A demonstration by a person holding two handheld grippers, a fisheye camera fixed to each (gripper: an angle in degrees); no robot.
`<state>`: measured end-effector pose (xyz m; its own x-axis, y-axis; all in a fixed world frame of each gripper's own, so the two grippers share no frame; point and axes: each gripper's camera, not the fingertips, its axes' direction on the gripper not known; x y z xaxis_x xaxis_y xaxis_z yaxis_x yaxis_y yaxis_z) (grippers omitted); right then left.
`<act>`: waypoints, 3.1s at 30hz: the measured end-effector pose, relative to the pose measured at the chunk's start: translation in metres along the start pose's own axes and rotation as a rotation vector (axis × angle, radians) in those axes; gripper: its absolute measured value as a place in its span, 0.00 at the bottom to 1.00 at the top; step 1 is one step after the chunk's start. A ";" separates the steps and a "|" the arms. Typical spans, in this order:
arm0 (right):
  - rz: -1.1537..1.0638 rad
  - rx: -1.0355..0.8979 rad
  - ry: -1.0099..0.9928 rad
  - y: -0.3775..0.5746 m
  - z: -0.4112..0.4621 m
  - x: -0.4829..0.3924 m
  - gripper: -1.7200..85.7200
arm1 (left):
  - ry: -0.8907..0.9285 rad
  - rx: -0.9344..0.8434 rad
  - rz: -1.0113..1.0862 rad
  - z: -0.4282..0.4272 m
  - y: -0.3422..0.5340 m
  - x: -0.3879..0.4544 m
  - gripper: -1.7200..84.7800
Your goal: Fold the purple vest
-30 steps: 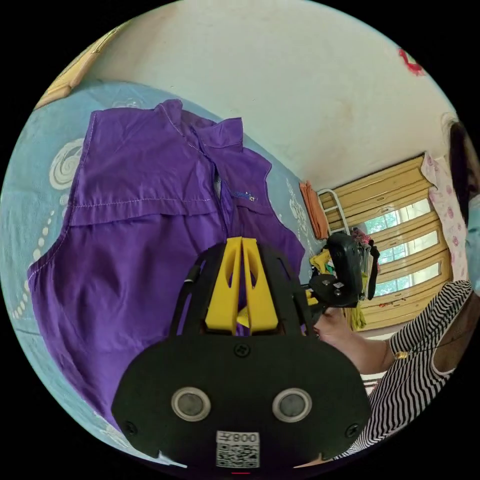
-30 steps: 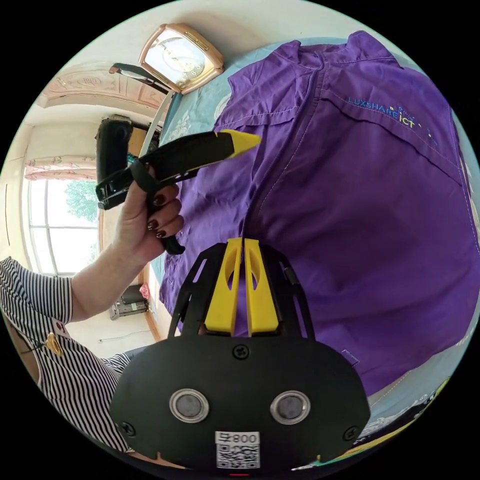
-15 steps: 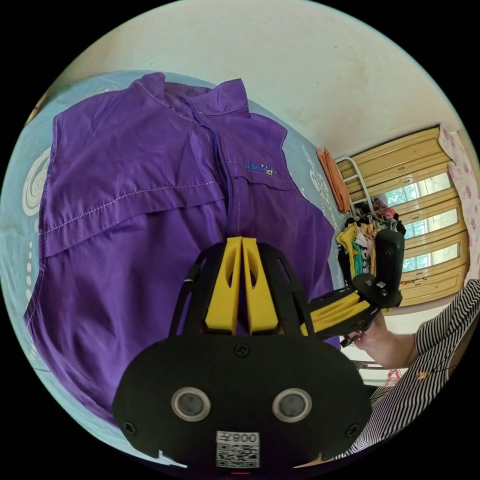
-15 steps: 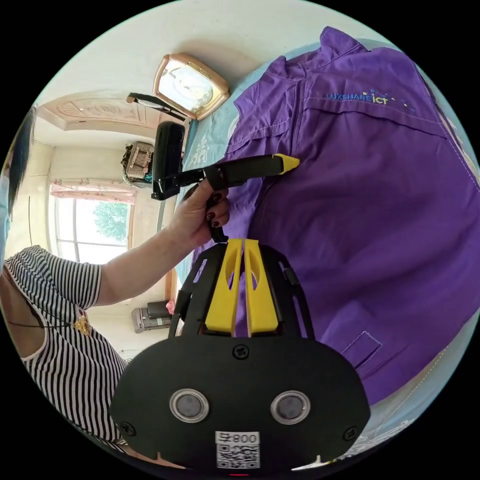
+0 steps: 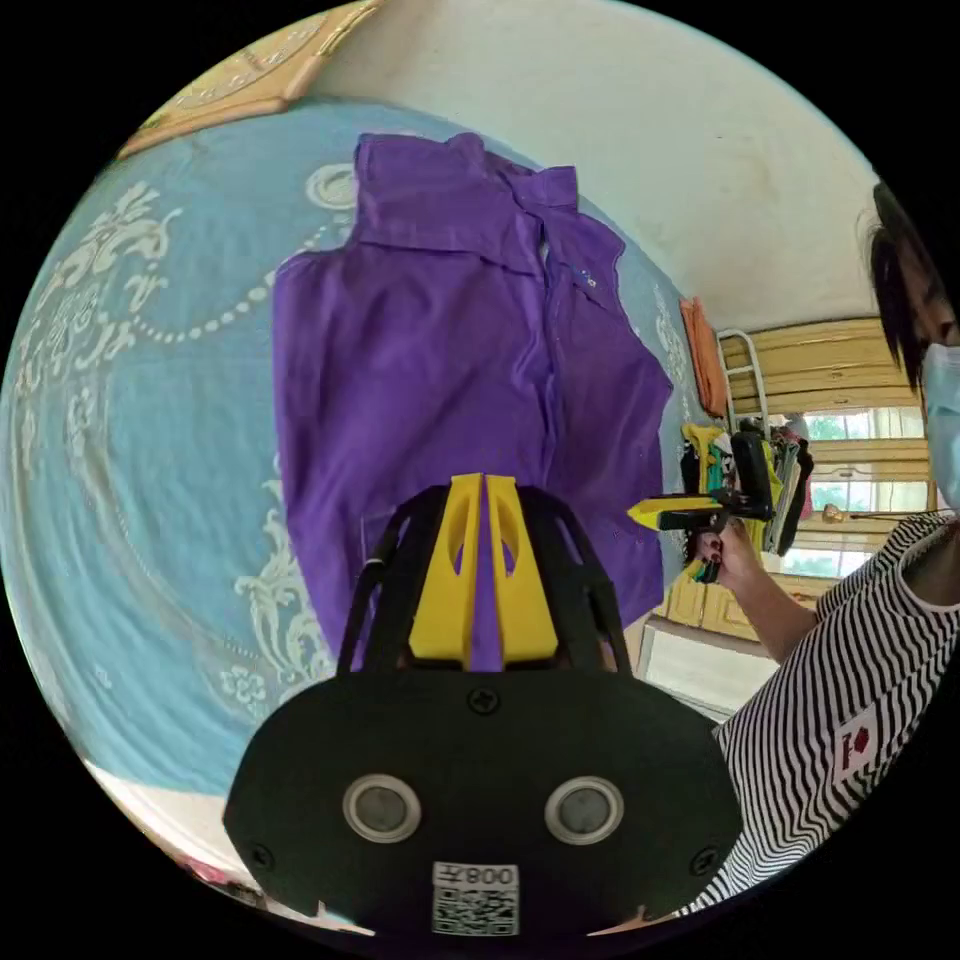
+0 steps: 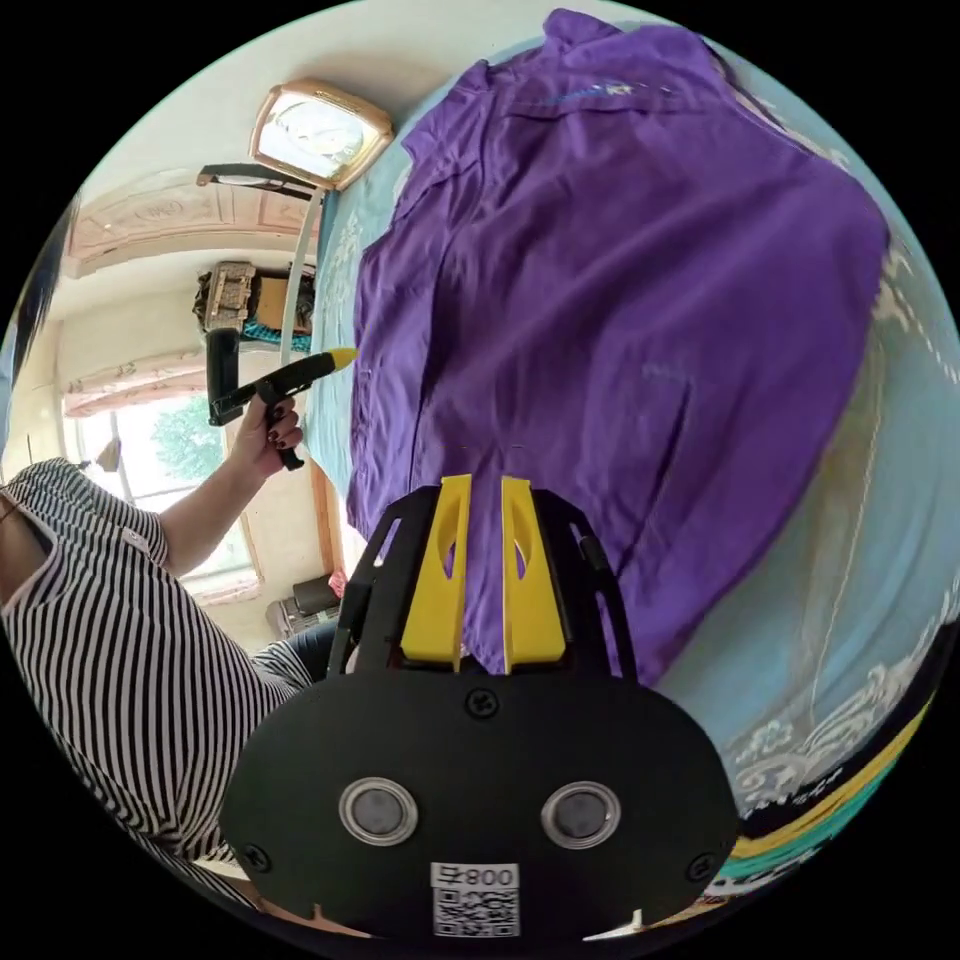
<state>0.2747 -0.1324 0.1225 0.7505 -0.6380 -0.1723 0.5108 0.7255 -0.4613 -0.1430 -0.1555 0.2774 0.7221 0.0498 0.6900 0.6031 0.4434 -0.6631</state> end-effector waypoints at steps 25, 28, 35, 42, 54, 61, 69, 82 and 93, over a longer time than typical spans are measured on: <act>0.419 -0.158 0.164 0.200 -0.012 0.090 0.04 | -0.159 -0.378 -0.399 -0.019 0.212 -0.108 0.02; 0.456 -0.145 0.104 0.210 -0.012 0.104 0.04 | -0.156 -0.372 -0.375 -0.021 0.223 -0.111 0.02; 0.433 -0.179 0.135 0.225 -0.014 0.106 0.04 | -0.011 -0.327 -0.371 -0.037 0.258 -0.124 0.06; 0.432 -0.186 0.145 0.238 -0.012 0.111 0.04 | -0.020 -0.379 -0.336 -0.028 0.283 -0.138 0.07; 0.450 -0.175 0.126 0.261 -0.014 0.116 0.04 | 0.166 -0.417 -0.397 -0.032 0.326 -0.170 0.07; 0.440 -0.180 0.118 0.267 -0.014 0.117 0.04 | 0.186 -0.422 -0.368 -0.032 0.344 -0.179 0.05; 0.393 -0.172 0.189 0.270 -0.012 0.103 0.04 | 0.222 -0.387 -0.349 -0.034 0.364 -0.186 0.06; 0.287 -0.106 0.174 0.281 -0.016 0.091 0.04 | 0.052 -0.337 -0.311 -0.035 0.385 -0.160 0.06; 0.301 -0.129 0.262 0.266 -0.016 0.068 0.04 | 0.061 -0.368 -0.284 -0.030 0.392 -0.153 0.05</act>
<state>0.4547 0.0131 -0.0261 0.7179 -0.4586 -0.5238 0.2157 0.8619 -0.4589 -0.0062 -0.0161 -0.0969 0.5227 -0.0855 0.8482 0.8521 0.0840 -0.5166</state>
